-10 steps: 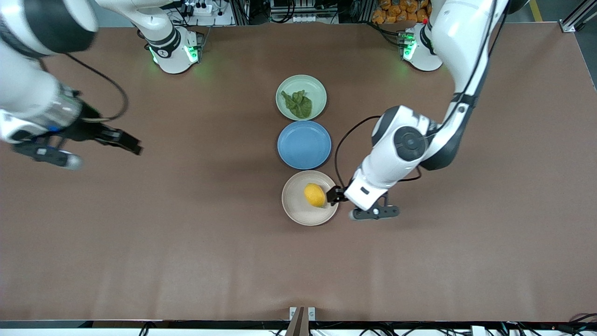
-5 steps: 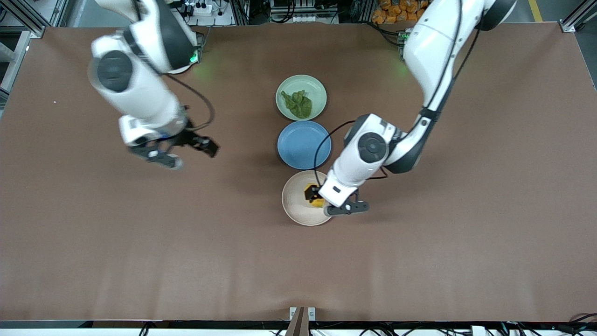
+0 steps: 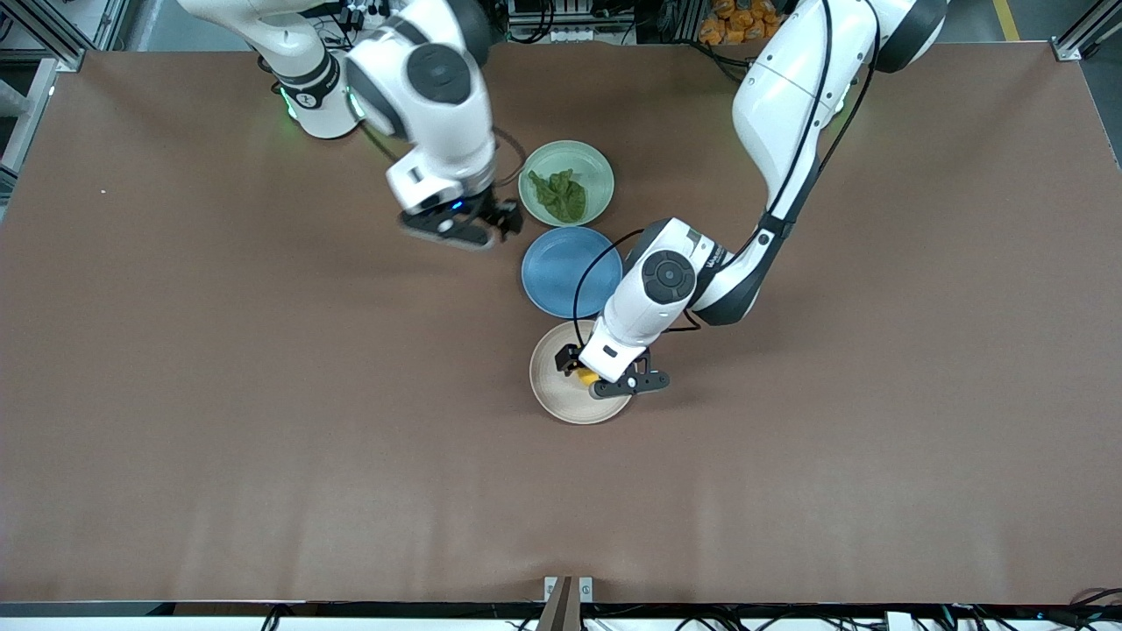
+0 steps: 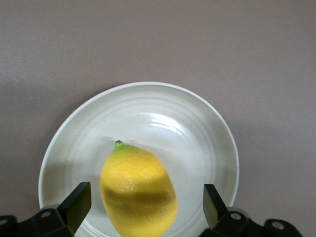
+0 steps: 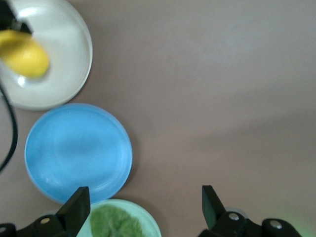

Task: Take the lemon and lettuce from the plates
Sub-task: 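Lower the left gripper onto the lemon while the right gripper reaches the lettuce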

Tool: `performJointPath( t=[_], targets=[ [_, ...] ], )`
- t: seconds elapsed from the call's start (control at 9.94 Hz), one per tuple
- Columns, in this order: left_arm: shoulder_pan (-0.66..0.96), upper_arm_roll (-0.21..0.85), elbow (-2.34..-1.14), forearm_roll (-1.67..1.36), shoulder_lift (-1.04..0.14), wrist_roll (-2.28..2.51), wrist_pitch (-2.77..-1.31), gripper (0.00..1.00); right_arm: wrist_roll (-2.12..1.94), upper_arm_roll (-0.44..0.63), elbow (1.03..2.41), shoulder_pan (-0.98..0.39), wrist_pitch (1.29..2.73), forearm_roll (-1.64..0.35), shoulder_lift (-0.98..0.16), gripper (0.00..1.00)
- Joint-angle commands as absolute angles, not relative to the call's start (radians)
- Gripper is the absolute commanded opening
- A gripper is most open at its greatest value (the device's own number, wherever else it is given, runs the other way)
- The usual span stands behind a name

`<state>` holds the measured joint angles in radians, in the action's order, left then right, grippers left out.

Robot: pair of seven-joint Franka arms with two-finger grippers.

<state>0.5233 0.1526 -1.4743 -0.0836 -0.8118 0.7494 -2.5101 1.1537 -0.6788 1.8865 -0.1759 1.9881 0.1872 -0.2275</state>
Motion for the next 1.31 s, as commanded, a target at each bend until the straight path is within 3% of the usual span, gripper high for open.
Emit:
performJointPath(
  t=[0.0, 0.2, 0.81, 1.11, 1.21],
  targets=[
    [0.534, 0.130, -1.459, -0.075, -0.839, 0.769, -2.516, 1.00, 1.352, -0.767, 1.929, -0.208, 2.060, 0.302, -0.294, 1.00],
    [0.535, 0.130, -1.459, -0.077, -0.848, 0.770, -2.517, 1.00, 1.545, -0.785, 1.977, -0.280, 2.152, 0.423, -0.375, 1.00],
    [0.560, 0.130, -1.459, -0.078, -0.854, 0.805, -2.516, 1.00, 1.805, -0.790, 1.976, -0.402, 2.197, 0.631, -0.576, 1.00],
    [0.606, 0.082, -1.459, -0.063, -0.868, 0.804, -2.517, 0.71, 1.931, -0.810, 1.976, -0.431, 2.198, 0.754, -0.659, 1.00],
    [0.604, 0.075, -1.459, -0.051, -0.867, 0.798, -2.517, 0.53, 1.945, -0.810, 1.974, -0.439, 2.198, 0.764, -0.672, 1.00]
  ],
)
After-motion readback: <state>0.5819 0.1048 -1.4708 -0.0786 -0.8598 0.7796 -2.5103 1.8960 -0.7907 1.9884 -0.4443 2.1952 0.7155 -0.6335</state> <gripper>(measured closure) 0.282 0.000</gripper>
